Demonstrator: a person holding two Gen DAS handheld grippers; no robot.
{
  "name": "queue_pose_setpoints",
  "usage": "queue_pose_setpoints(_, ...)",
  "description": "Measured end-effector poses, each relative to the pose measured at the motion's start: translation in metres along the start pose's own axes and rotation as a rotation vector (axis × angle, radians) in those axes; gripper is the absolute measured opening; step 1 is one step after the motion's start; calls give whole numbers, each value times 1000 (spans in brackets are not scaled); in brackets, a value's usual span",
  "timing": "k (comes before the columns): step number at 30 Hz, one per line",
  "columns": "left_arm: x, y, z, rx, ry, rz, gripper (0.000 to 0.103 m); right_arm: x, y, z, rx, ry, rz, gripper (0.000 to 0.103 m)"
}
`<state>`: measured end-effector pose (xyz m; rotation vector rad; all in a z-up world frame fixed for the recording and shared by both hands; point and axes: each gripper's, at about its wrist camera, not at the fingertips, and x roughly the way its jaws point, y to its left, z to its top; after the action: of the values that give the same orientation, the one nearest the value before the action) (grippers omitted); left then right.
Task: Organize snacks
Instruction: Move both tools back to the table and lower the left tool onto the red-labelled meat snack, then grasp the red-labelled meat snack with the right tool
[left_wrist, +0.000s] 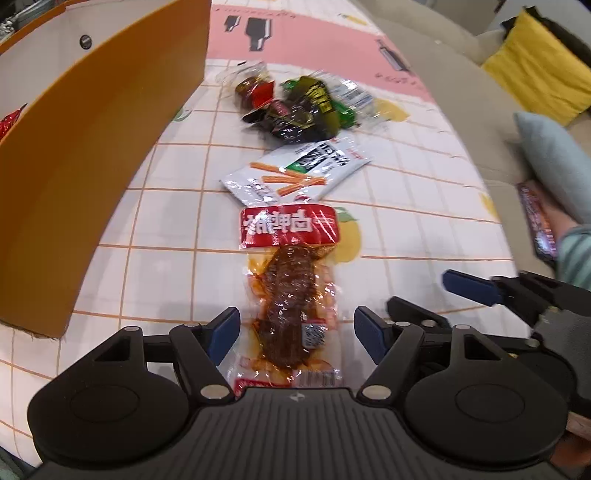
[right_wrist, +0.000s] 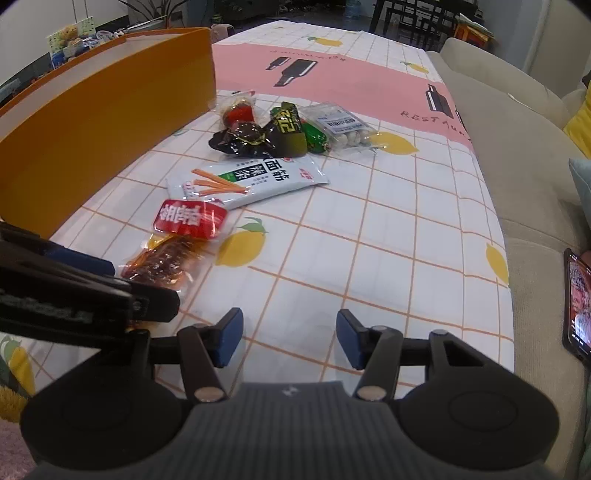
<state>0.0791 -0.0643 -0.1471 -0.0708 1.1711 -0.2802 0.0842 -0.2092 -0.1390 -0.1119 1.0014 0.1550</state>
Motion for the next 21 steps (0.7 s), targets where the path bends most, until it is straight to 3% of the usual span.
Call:
queue_pose_setpoints(8,10,-17,7,71,-13,101,84,9,-1,1,2,9,5,53)
queue_pose_setpoints(13,11,-21,7,89,-25,116,68,10,3,2,-29,-12,3,54)
queue_pose_setpoints(14,10,-20,7,92,-33,121,56,11,3,2,-32,-14,4,54)
queue_pose_setpoints(15,7,-19,8,93,-55,118,49,11,3,3,-32,-15,7,54)
queue_pose_setpoints(21,-7,-4,12,36,-94,63,33,12,2,9,-5,-41,3,54)
